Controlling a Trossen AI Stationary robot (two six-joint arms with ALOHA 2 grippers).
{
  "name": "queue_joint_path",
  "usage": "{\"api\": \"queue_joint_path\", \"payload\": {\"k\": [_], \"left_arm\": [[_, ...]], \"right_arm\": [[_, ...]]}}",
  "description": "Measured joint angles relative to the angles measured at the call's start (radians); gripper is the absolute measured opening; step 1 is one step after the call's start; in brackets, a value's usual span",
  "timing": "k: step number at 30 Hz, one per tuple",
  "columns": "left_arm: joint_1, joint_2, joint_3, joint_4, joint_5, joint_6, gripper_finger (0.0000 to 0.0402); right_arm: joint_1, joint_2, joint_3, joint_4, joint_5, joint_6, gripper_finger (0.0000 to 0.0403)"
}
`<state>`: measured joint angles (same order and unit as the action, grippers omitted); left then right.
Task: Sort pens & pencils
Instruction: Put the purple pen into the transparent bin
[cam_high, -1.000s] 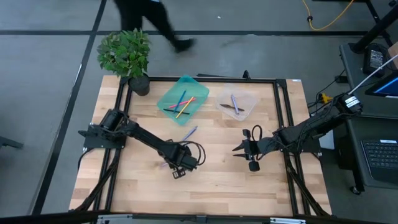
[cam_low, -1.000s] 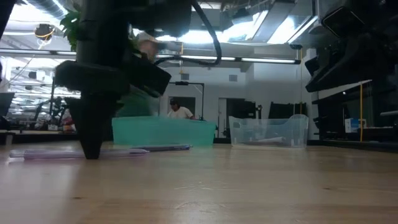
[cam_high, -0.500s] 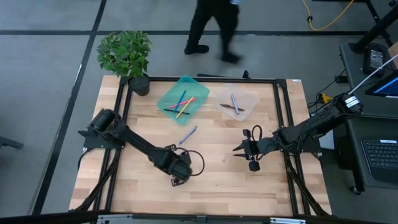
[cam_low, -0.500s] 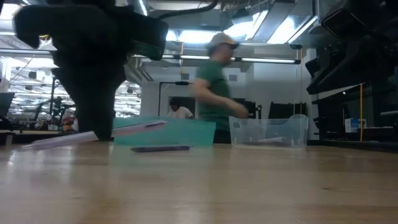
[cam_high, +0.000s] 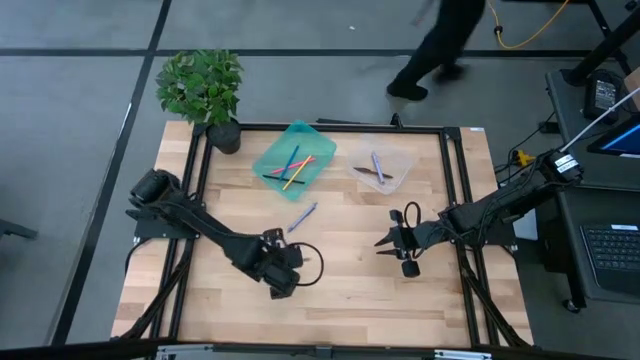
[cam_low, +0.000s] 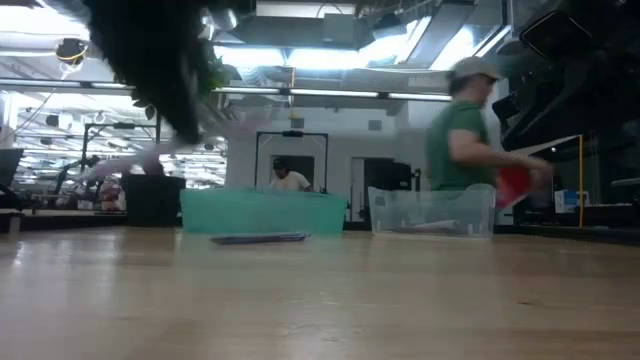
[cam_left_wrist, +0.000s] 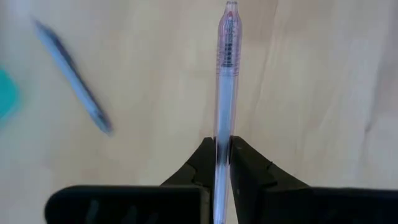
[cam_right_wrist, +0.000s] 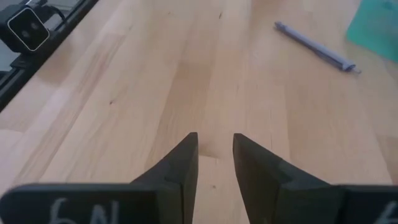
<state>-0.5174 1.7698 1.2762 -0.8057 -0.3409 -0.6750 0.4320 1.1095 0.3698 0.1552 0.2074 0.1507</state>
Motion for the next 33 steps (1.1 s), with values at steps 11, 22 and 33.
{"api": "queue_joint_path", "payload": {"k": [11, 22, 33], "left_arm": [[-0.064, -0.184, -0.223, 0.404, -0.265, 0.142, 0.0021], [0.021, -0.232, -0.617, 1.194, -0.23, 0.415, 0.0021], [0.106, -0.233, -0.705, 1.448, -0.146, 0.566, 0.0021]], "right_arm": [[0.038, 0.0, 0.0, 0.067, 0.001, -0.059, 0.0102], [0.035, 0.04, 0.0, 0.197, 0.006, 0.018, 0.0102], [-0.028, 0.259, 0.001, 0.635, 0.089, -0.069, 0.0102]]}}
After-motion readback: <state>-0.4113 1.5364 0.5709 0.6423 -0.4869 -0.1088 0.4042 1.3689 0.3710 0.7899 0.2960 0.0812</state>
